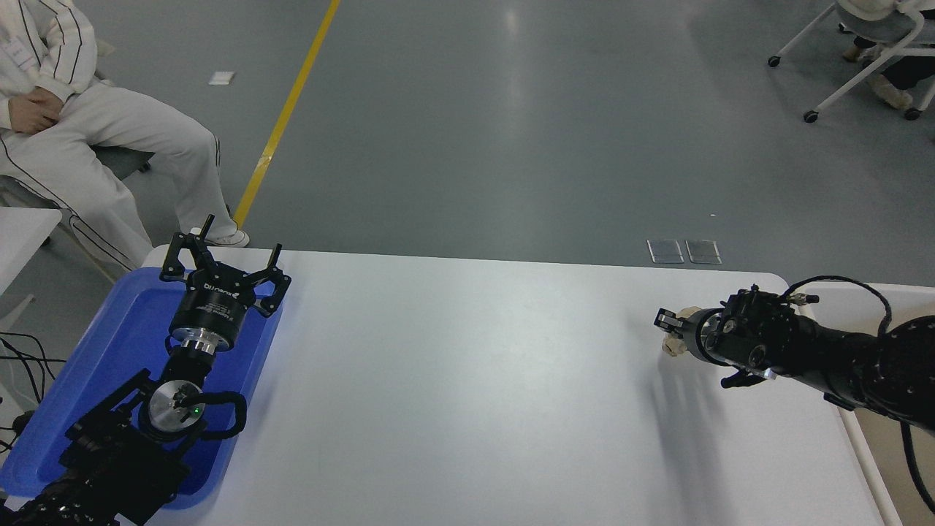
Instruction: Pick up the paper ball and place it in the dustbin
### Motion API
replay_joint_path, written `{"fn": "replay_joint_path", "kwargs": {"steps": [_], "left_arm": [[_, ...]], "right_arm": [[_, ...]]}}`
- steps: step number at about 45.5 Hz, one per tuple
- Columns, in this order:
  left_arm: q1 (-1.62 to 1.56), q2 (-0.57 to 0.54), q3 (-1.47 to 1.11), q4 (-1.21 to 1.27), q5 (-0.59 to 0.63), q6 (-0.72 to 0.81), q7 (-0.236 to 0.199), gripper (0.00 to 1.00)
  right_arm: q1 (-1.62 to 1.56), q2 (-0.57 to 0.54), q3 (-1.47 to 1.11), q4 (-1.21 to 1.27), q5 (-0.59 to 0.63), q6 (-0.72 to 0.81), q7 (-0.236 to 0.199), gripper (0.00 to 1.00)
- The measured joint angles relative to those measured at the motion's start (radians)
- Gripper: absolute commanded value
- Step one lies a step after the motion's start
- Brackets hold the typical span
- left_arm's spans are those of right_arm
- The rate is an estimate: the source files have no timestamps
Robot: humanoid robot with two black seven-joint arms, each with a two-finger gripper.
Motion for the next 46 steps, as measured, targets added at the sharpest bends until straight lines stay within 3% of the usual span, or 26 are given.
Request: {"fn": "replay_joint_path", "kwargs": {"steps": [24, 46], "left_arm": [[0.0, 0.0, 0.0, 0.0, 0.0, 0.0, 0.0, 1.0], [0.0, 0.0, 0.0, 0.0, 0.0, 0.0, 0.0, 1.0]], "right_arm": [[0.444, -0.144, -0.243, 0.546, -0.007, 0.058, 0.0, 0.0], [0.9, -0.216, -0.367, 0.736, 0.002, 0.513, 0.0, 0.0]]}}
